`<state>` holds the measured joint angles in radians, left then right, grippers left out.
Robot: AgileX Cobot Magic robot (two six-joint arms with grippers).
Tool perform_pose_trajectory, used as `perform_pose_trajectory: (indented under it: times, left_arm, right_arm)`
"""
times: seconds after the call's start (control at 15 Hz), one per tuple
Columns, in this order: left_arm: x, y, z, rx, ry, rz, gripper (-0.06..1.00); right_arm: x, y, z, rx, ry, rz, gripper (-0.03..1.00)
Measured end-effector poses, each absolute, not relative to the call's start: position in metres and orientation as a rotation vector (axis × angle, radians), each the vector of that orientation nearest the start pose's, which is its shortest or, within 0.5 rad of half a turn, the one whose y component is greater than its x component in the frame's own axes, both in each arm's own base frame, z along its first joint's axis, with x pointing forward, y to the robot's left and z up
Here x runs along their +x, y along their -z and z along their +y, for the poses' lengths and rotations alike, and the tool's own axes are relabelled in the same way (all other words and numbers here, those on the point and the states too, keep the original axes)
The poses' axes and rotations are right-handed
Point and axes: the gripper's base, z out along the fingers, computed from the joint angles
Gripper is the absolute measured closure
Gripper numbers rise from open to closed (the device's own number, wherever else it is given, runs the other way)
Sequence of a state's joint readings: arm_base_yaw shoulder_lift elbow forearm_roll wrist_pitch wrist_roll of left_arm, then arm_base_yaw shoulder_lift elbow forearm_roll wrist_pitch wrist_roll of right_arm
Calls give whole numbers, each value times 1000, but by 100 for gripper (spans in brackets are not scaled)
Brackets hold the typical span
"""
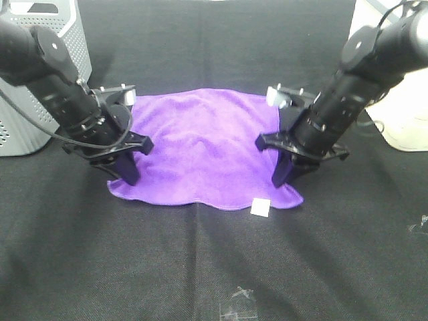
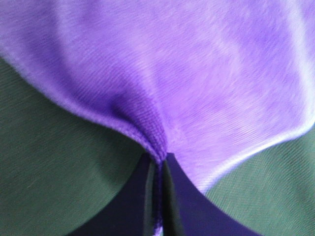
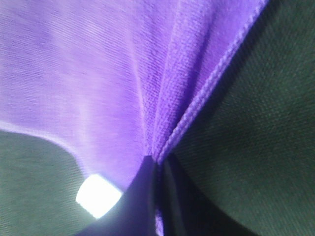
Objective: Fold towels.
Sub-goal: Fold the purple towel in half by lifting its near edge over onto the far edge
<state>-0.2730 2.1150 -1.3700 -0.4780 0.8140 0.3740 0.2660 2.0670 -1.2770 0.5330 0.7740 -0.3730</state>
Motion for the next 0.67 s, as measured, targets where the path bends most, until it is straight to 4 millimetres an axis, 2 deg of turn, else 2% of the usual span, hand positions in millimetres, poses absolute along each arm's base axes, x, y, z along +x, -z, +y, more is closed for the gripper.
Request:
perform_pose_trajectory:
  times: [0.27,0.47,0.53,0.67]
  left_arm:
    - [379,-143,-133,513,429,2946,94]
    - [396,-169,-134,513,384,2852,94]
    - [396,-169,-134,513,384,2852,94]
    - [406,-184,-137,507,380,2789,94]
  right_arm:
    - [368,-160,135,-395,-596,2840,94]
    - [394,-193,142,-401,-592,2699,94]
    - [394,-193,142,-401,-592,2699,94]
    - [411,-207,147,-384,-600,2640,94]
